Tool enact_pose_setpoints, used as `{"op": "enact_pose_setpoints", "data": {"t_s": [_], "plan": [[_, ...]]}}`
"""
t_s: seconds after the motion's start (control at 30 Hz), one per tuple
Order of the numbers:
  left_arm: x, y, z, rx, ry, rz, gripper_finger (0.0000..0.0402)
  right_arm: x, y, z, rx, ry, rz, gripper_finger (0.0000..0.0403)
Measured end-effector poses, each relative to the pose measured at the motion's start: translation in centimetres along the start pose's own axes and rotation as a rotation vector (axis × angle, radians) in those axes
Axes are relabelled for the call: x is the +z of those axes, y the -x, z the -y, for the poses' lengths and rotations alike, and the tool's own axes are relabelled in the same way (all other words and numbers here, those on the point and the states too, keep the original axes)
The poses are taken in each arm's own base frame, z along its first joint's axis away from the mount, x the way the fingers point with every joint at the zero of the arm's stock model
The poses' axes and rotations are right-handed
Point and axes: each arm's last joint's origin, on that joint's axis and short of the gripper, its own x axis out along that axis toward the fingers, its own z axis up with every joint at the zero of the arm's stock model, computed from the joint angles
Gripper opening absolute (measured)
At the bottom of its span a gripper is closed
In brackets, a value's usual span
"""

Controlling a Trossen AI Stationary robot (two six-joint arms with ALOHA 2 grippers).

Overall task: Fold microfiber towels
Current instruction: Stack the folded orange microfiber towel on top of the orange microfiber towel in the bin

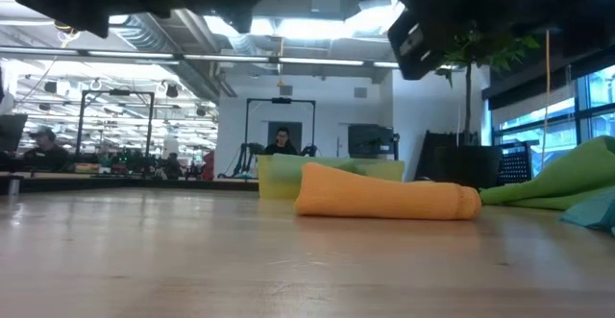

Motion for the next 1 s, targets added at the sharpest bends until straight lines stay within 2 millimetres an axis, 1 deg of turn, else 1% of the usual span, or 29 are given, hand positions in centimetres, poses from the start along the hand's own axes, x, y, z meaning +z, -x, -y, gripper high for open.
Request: {"op": "enact_pose_setpoints", "data": {"t_s": [0.07,0.13,0.27,0.43,0.53,0.67,0.8,0.87,0.93,1.0], "plan": [[0.0,0.0,0.5,-0.018,0.000,0.002,0.0108,-0.2,-0.7,-1.0,-0.055,0.021,-0.045,0.0115],[0.1,0.0,0.8,-0.028,-0.021,0.002,0.0108,-0.4,-1.2,-1.6,-0.108,0.035,-0.099,0.0115],[0.1,0.0,0.7,-0.025,-0.057,0.003,0.0108,-0.2,-1.8,-1.9,-0.128,0.098,-0.162,0.0115],[0.0,0.0,0.0,0.001,-0.055,-0.001,0.0108,-0.8,-1.6,-1.3,-0.160,0.149,-0.251,0.0115],[-0.2,0.0,-0.3,0.009,-0.025,-0.017,0.0108,-1.2,-1.5,-1.1,-0.109,0.196,-0.309,0.0115],[-0.3,0.0,-0.1,0.001,-0.007,-0.025,0.0108,-1.1,-1.5,-1.6,-0.040,0.248,-0.314,0.0115],[-0.2,0.0,0.3,-0.012,-0.006,-0.018,0.0108,-1.3,-1.4,-2.4,-0.009,0.298,-0.322,0.0115],[-0.1,0.0,0.5,-0.018,-0.006,-0.016,0.0108,-1.5,-1.4,-2.4,-0.044,0.312,-0.334,0.0115],[-0.2,0.0,0.7,-0.026,-0.007,-0.021,0.0108,-1.8,-1.2,-2.2,-0.117,0.316,-0.356,0.0116],[-0.2,0.0,0.9,-0.032,-0.027,-0.026,0.0108,-1.9,-1.2,-2.0,-0.134,0.328,-0.361,0.0124]]}}
